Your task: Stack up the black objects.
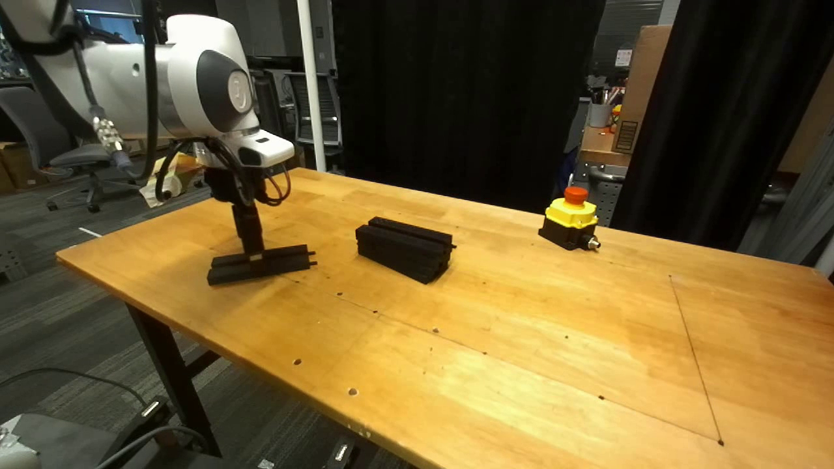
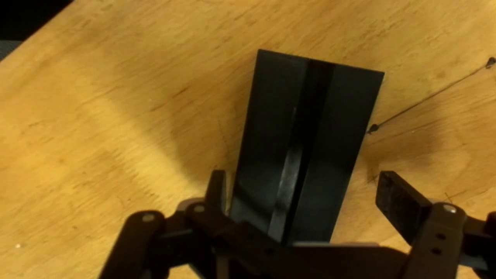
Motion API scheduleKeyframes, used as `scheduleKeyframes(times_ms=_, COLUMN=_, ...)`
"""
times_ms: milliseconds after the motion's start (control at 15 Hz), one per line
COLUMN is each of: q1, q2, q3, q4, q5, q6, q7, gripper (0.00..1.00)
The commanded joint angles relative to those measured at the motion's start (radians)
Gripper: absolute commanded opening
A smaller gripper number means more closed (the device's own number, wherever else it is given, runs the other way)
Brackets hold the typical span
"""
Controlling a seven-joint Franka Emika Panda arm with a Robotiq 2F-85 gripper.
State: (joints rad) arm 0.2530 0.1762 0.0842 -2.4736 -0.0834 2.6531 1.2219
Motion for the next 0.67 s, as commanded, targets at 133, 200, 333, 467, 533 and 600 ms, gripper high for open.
scheduleKeyframes(times_ms=133, q1=0.008, q2=-0.019, q3=-0.005, q4=-0.005, q5=-0.042, q6=-0.002, q7=0.066, gripper=1.00)
scheduleKeyframes(times_ms=200, q1=0.004, q2=-0.015, q3=-0.002, q4=-0.010, q5=-0.031, q6=0.013, q7=0.055, gripper=1.00)
scheduleKeyframes(times_ms=333, q1=0.002, q2=-0.013, q3=-0.002, q4=-0.017, q5=-0.028, q6=0.027, q7=0.053, gripper=1.00)
scheduleKeyframes(times_ms=467, q1=0.000, q2=-0.013, q3=-0.002, q4=-0.022, q5=-0.025, q6=0.037, q7=0.050, gripper=1.00)
scheduleKeyframes(times_ms=533, q1=-0.001, q2=-0.012, q3=-0.002, q4=-0.024, q5=-0.023, q6=0.040, q7=0.047, gripper=1.00)
scheduleKeyframes(times_ms=600, q1=-0.003, q2=-0.013, q3=-0.002, q4=-0.027, q5=-0.023, q6=0.044, q7=0.045, gripper=1.00)
